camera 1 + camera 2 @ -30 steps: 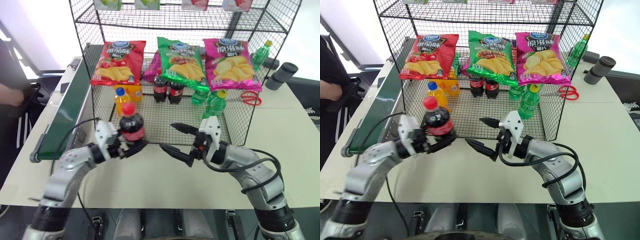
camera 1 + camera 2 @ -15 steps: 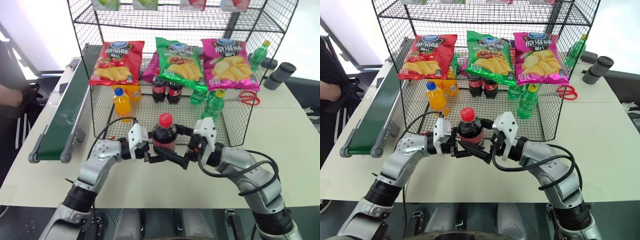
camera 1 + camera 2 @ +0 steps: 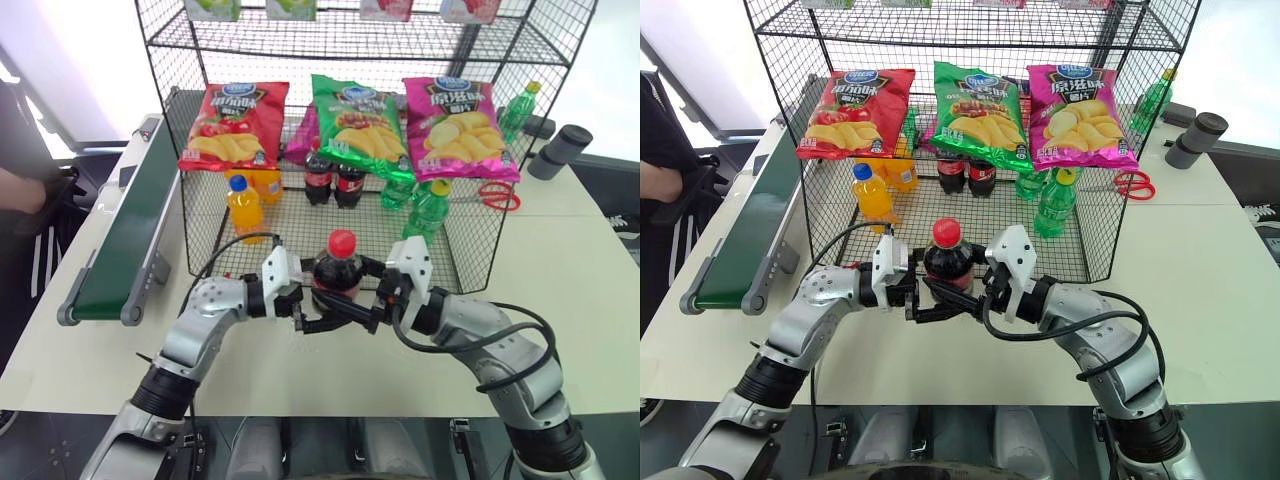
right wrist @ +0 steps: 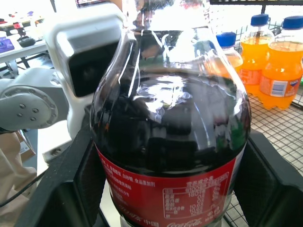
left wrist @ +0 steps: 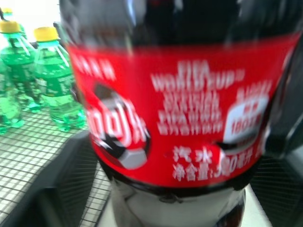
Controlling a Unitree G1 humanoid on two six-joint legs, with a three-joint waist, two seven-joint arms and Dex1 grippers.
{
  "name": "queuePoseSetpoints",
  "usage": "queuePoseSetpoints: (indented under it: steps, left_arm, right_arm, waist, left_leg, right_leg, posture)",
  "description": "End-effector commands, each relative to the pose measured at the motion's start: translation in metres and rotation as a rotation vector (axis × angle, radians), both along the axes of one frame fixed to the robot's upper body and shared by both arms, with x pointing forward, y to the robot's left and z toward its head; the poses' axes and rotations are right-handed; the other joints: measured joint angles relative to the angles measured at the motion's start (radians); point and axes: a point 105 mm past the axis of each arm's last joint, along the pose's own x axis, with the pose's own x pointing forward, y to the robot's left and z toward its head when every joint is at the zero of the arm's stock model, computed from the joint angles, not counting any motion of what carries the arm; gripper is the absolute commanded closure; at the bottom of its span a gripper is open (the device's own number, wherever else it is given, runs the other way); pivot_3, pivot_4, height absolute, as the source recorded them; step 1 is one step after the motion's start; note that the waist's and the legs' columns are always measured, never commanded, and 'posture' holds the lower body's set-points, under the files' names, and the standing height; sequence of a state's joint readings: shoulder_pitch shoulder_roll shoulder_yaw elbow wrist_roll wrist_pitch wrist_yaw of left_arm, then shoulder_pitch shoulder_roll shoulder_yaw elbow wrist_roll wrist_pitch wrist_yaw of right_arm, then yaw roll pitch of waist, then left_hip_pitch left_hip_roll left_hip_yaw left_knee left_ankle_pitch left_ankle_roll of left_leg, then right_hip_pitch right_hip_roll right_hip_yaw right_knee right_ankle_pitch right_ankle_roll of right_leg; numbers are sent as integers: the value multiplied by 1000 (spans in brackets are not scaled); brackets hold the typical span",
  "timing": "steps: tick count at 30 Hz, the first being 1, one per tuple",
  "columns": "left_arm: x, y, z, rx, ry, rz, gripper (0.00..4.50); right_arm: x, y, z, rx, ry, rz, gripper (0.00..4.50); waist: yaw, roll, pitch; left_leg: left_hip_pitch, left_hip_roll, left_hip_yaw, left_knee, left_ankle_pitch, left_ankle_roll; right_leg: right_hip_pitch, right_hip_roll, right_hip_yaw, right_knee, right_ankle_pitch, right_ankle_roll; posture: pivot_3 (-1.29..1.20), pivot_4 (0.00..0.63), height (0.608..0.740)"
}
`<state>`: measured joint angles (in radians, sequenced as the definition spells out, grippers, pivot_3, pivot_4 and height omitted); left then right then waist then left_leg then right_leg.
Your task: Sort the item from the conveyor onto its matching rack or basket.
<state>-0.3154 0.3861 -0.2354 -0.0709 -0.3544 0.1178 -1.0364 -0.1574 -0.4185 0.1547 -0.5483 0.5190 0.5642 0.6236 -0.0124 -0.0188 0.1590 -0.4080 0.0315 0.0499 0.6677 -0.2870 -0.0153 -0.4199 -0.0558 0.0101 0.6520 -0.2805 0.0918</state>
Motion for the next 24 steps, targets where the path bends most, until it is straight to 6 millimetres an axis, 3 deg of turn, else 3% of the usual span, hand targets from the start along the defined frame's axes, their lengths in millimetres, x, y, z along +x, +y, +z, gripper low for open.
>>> queuePoseSetpoints:
  steps: [1, 5, 8, 13, 18, 24]
  left_arm:
    - [1, 18, 0, 6, -20, 77, 39]
    - [2, 46, -14, 28, 8, 208, 39]
    - [3, 71, -23, 31, 7, 352, 39]
    - [12, 99, -20, -61, -2, 589, 39]
    - [6, 103, -16, -96, -27, 645, 39]
    - [-1, 100, -17, -98, -30, 639, 39]
  right_arm:
    - [13, -7, 17, 29, -103, -72, 1467]
    - [41, -23, 17, 36, -150, -215, 1467]
    - [64, -34, 3, -10, -169, -322, 1467]
    - [97, -33, -16, 4, -181, -454, 1467]
    - [128, -25, -27, 49, -182, -559, 1467]
    - [149, -15, -30, 111, -154, -589, 1467]
  waist:
    - [-3, 0, 0]
    - [-2, 0, 0]
    - [-1, 0, 0]
    - [-1, 0, 0]
    - [-8, 0, 0]
    - [-7, 0, 0]
  left_leg:
    - [0, 0, 0, 0, 0, 0]
    - [1, 0, 0, 0, 0, 0]
    - [1, 1, 1, 0, 0, 0]
    - [1, 1, 1, 0, 0, 0]
    - [1, 1, 3, 0, 1, -1]
    - [1, 1, 3, 0, 1, -2]
  right_leg:
    - [0, 0, 0, 0, 0, 0]
    - [0, 0, 0, 1, 0, 0]
    - [0, 0, 1, 1, 0, 0]
    - [0, -1, 1, 2, 0, 0]
    - [-2, -1, 2, 4, 0, 0]
    - [-3, -3, 3, 6, 0, 0]
  posture:
    - [0, 150, 740]
    - [0, 150, 740]
    - [0, 150, 740]
    - [0, 150, 740]
    - [0, 150, 740]
    - [0, 150, 740]
